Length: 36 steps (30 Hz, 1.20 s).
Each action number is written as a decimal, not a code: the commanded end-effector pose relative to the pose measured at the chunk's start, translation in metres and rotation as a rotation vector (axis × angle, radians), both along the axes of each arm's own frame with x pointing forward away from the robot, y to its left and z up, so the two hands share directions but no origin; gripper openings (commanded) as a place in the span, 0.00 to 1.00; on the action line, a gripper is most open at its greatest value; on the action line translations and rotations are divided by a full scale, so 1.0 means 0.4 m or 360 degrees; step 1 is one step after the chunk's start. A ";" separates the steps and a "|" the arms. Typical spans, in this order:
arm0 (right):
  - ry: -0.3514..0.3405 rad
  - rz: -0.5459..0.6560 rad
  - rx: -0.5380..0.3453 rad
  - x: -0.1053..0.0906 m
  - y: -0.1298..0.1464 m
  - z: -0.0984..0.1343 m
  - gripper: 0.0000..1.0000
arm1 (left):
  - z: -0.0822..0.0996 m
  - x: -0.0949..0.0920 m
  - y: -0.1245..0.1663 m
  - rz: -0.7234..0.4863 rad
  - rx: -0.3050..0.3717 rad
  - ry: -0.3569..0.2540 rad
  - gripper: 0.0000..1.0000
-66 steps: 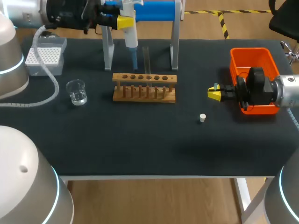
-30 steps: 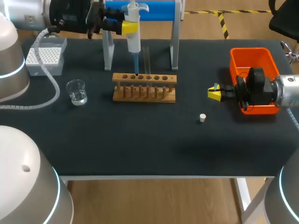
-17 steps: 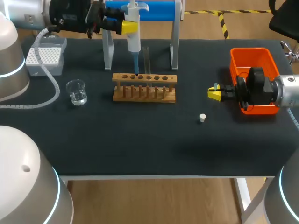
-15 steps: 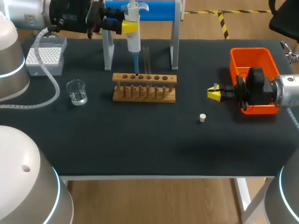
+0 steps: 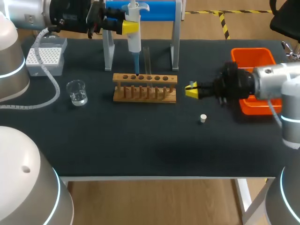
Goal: Invert the test tube, pick up the pipette, mount the tip to pipette, aspirate from beaker and dispense into the tube, eject the tip, return the pipette, and cap with the stopper.
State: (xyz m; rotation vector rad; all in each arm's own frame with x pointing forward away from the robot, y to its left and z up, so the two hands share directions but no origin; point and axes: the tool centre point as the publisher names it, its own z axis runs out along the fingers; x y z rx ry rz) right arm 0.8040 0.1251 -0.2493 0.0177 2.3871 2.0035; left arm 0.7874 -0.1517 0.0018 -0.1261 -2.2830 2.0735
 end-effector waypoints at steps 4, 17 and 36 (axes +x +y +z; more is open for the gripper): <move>0.0034 -0.0007 -0.0015 0.024 0.106 -0.016 0.00 | 0.003 0.002 0.001 -0.0003 0.0004 0.0001 0.00; 0.0105 -0.0091 -0.0004 0.009 0.178 -0.025 0.00 | 0.003 0.002 0.001 -0.0003 0.0004 0.0001 0.00; 0.0105 -0.0091 -0.0004 0.009 0.178 -0.025 0.00 | 0.003 0.002 0.001 -0.0003 0.0004 0.0001 0.00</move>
